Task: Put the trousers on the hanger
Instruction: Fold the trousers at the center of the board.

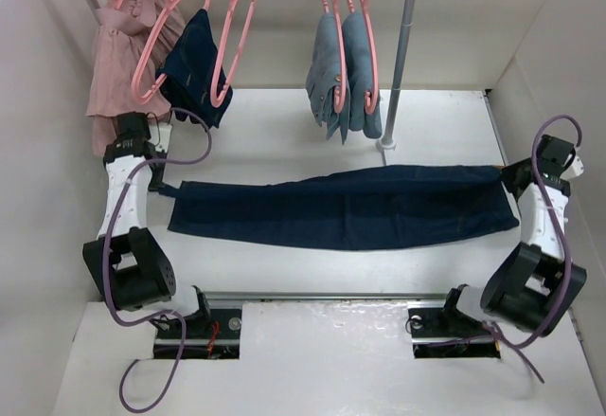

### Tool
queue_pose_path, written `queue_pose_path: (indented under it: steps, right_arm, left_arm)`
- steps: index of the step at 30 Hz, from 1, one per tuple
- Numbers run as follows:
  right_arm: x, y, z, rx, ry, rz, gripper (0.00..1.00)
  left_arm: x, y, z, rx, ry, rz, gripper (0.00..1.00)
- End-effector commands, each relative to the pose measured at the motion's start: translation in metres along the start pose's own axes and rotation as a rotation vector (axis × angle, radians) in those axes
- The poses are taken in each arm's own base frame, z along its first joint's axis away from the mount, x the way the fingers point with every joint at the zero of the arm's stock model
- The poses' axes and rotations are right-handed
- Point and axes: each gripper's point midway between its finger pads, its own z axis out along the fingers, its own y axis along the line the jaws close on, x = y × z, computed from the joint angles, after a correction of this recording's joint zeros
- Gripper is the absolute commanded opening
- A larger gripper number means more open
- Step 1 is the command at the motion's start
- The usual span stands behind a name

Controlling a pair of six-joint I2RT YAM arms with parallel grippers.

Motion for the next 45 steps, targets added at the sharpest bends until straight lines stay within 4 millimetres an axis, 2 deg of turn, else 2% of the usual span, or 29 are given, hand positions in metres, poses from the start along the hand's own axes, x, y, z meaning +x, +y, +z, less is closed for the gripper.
queue_pose_path:
  steps: [1, 2, 3, 5, 7, 9, 12, 13, 14, 15, 16, 18, 19, 21, 22, 23, 25, 26, 29, 30, 31, 33, 34, 35, 36, 39, 42, 45]
  right_arm:
    - [-0.048, 0.003, -0.034, -0.003, -0.215, 0.003, 0.0]
    - [-0.052, 0.007, -0.039, -0.021, -0.235, 0.006, 0.0]
    - [-0.054, 0.008, -0.042, -0.027, -0.242, 0.007, 0.0]
    - [-0.062, 0.024, -0.045, -0.076, -0.244, 0.007, 0.0]
    - [-0.062, 0.034, -0.031, -0.089, -0.198, -0.009, 0.0]
    - [-0.067, 0.047, -0.03, -0.113, -0.169, -0.013, 0.0]
    - [-0.07, 0.048, -0.033, -0.108, -0.178, 0.014, 0.0]
    - [-0.066, 0.04, -0.039, -0.084, -0.178, 0.027, 0.0]
    - [-0.056, 0.014, -0.044, -0.006, -0.196, 0.041, 0.0]
    - [-0.056, 0.014, -0.045, -0.005, -0.196, 0.041, 0.0]
    - [-0.036, -0.006, -0.038, 0.048, -0.158, 0.05, 0.0]
    - [-0.019, -0.024, -0.041, 0.08, -0.151, 0.096, 0.0]
    - [0.0, -0.049, -0.033, 0.134, -0.117, 0.124, 0.0]
    - [0.019, -0.069, -0.029, 0.179, -0.086, 0.173, 0.0]
    - [0.023, -0.08, -0.027, 0.206, -0.088, 0.193, 0.0]
    - [0.034, -0.101, -0.022, 0.269, -0.068, 0.229, 0.0]
    - [0.041, -0.111, -0.019, 0.309, -0.046, 0.25, 0.0]
    - [0.041, -0.124, -0.016, 0.352, -0.036, 0.285, 0.0]
    - [0.039, -0.138, -0.013, 0.385, -0.022, 0.334, 0.0]
    - [0.036, -0.135, -0.013, 0.379, -0.029, 0.335, 0.0]
    - [0.038, -0.141, -0.01, 0.402, -0.014, 0.341, 0.04]
    - [0.034, -0.141, -0.009, 0.408, -0.021, 0.328, 0.34]
    - [0.034, -0.142, -0.005, 0.413, -0.014, 0.318, 0.54]
    - [0.036, -0.143, -0.003, 0.421, -0.005, 0.318, 0.88]
    - [0.035, -0.144, -0.001, 0.426, 0.003, 0.307, 1.0]
    - [0.042, -0.154, 0.004, 0.484, 0.037, 0.289, 1.0]
    - [0.041, -0.155, 0.003, 0.492, 0.03, 0.287, 1.0]
    - [0.04, -0.158, 0.009, 0.502, 0.023, 0.284, 1.0]
  left_arm:
    - [-0.04, 0.026, -0.026, -0.062, -0.125, -0.035, 0.0]
    - [-0.045, 0.029, -0.03, -0.07, -0.142, -0.038, 0.0]
    - [-0.05, 0.027, -0.025, -0.051, -0.143, -0.046, 0.0]
    - [-0.067, 0.029, -0.032, -0.034, -0.198, -0.07, 0.0]
    - [-0.075, 0.025, -0.026, -0.01, -0.215, -0.09, 0.0]
    - [-0.097, 0.021, -0.035, 0.018, -0.294, -0.115, 0.0]
    - [-0.108, 0.015, -0.038, 0.035, -0.321, -0.119, 0.0]
    - [-0.106, 0.014, -0.04, 0.035, -0.322, -0.12, 0.0]
    - [-0.082, 0.014, -0.03, -0.007, -0.264, -0.09, 0.0]
    - [-0.071, 0.008, -0.02, 0.006, -0.228, -0.085, 0.0]
    - [-0.06, 0.006, -0.014, -0.006, -0.203, -0.075, 0.0]
    - [-0.031, 0.003, -0.007, -0.035, -0.139, -0.053, 0.0]
    - [-0.007, -0.008, 0.007, -0.022, -0.078, -0.032, 0.0]
    - [0.02, -0.016, 0.018, -0.019, -0.007, -0.011, 0.0]
    - [0.046, -0.023, 0.028, -0.021, 0.066, 0.012, 0.0]
    - [0.054, -0.02, 0.032, -0.055, 0.088, 0.015, 0.0]
    - [0.071, -0.022, 0.038, -0.071, 0.134, 0.038, 0.0]
    - [0.081, -0.024, 0.044, -0.074, 0.157, 0.052, 0.0]
    - [0.09, -0.027, 0.051, -0.073, 0.191, 0.061, 0.0]
    - [0.09, -0.027, 0.051, -0.072, 0.191, 0.061, 0.0]
    - [0.092, -0.029, 0.054, -0.067, 0.203, 0.064, 0.0]
    - [0.093, -0.031, 0.056, -0.054, 0.21, 0.067, 0.0]
    - [0.096, -0.036, 0.058, -0.029, 0.226, 0.08, 0.0]
    - [0.096, -0.038, 0.059, -0.016, 0.221, 0.079, 0.0]
    - [0.1, -0.039, 0.059, -0.006, 0.241, 0.093, 0.0]
    - [0.099, -0.041, 0.06, 0.003, 0.238, 0.092, 0.1]
    - [0.101, -0.042, 0.059, 0.007, 0.246, 0.094, 0.17]
    - [0.103, -0.042, 0.058, 0.01, 0.254, 0.096, 0.18]
